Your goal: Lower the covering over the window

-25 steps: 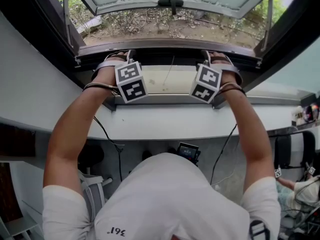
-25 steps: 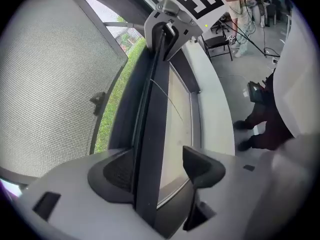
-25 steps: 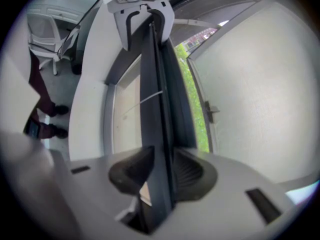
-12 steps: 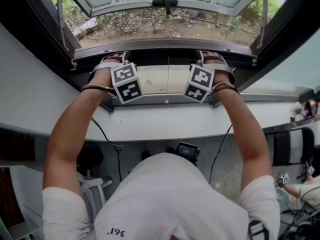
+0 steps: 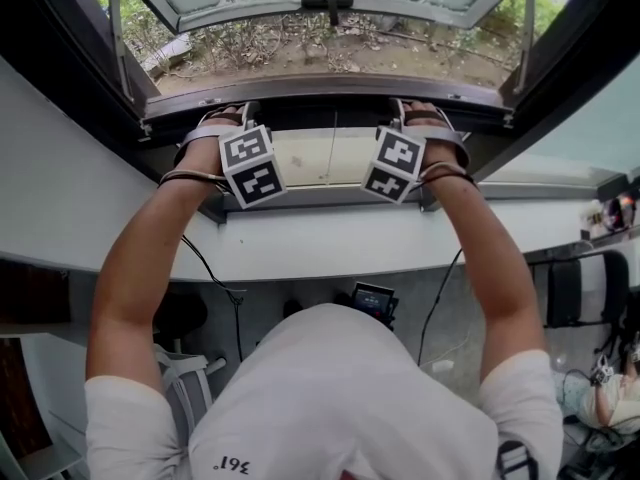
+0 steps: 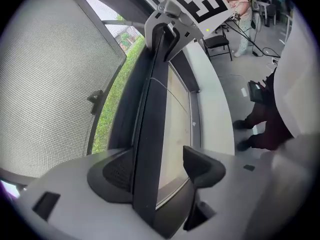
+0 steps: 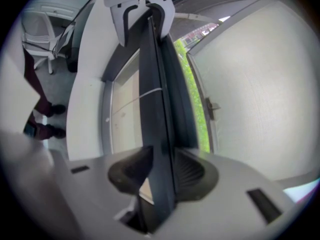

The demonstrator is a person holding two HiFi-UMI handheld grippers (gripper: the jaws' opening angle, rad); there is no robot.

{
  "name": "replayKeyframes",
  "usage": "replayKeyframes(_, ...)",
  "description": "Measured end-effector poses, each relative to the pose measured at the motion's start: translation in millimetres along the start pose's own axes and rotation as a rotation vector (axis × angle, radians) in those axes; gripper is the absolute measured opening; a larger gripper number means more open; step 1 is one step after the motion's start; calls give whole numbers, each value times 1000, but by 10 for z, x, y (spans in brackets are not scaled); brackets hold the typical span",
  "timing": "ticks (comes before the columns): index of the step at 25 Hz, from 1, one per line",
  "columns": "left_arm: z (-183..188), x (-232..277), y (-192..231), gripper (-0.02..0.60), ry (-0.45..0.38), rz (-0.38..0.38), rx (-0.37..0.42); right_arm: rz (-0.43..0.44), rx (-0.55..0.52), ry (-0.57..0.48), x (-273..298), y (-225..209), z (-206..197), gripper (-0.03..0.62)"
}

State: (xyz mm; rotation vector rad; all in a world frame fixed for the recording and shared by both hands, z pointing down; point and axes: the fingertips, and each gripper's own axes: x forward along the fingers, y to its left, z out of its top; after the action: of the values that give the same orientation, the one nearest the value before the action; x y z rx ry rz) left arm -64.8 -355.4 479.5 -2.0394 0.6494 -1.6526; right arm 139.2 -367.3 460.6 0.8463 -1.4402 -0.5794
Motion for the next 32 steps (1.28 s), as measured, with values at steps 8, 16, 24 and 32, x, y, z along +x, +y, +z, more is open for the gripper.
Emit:
replayKeyframes(8,4,12,7,307,-10,19,0,-61,-2,27,28,-8,-1,127)
replayKeyframes(16,19,24,24,307,-20,39,-13,-132,8,36,46,-66,-4,126)
replayKeyframes(24,37,12,78,304,-43,37,-50,-71,22,46,38,-104,10,109)
replayKeyframes(32,40,0,131,293,-75,146,-12,-104,20,-5,10,-94,-4,110)
